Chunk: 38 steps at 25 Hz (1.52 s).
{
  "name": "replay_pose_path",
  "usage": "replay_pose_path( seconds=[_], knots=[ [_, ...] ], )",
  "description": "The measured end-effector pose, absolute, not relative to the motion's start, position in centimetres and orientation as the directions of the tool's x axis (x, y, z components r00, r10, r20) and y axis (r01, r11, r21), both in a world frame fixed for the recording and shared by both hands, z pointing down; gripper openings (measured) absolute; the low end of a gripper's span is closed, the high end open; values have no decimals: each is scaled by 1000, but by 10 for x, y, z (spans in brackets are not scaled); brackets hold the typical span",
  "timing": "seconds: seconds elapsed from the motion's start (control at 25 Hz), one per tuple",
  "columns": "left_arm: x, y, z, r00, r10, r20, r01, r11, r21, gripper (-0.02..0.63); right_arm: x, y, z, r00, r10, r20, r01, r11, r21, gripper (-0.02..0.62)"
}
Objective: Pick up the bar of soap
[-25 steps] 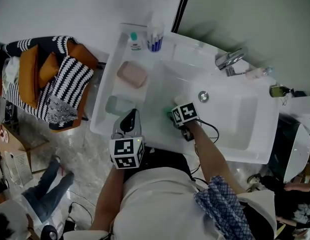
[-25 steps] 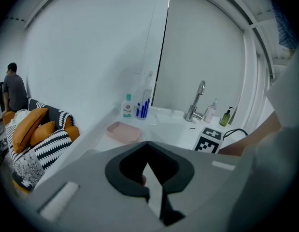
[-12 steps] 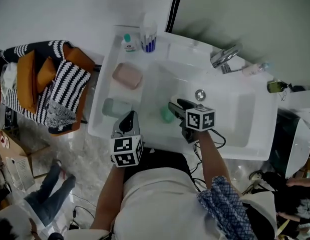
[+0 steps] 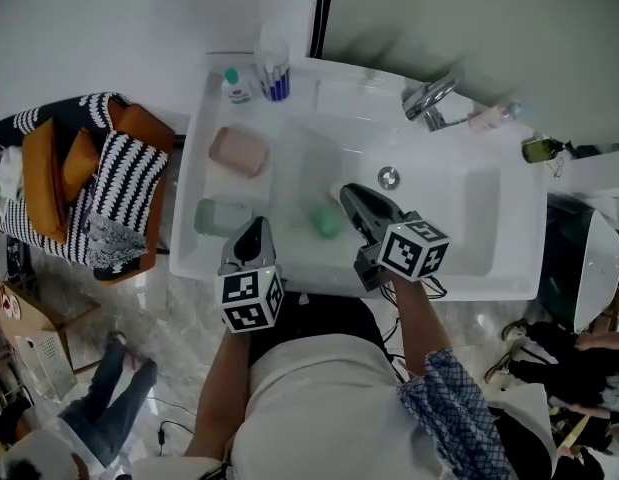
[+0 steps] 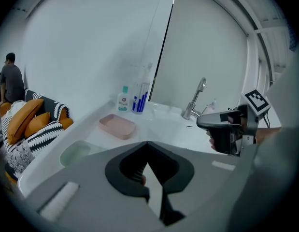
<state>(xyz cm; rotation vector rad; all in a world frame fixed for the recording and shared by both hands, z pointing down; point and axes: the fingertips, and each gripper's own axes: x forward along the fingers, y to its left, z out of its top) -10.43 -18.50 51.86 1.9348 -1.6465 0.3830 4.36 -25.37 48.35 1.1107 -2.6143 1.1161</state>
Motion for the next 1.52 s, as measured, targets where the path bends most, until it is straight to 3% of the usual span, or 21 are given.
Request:
replay_pose_path(
  seconds=[0.28, 0.72, 1.52],
  knots=[
    [-94, -185, 508, 253, -819, 515, -955, -125, 270, 6, 50, -237, 451, -691, -656, 303, -695, 489, -527, 17],
    [-68, -183, 496, 352, -813, 465, -924, -223, 310, 6, 51, -200, 476, -606, -645, 466, -795, 474, -378, 14],
    [-55, -184, 496, 389, -791, 472, -918, -287, 275, 6, 53, -190, 496, -529, -648, 548, -843, 476, -252, 14]
  ],
)
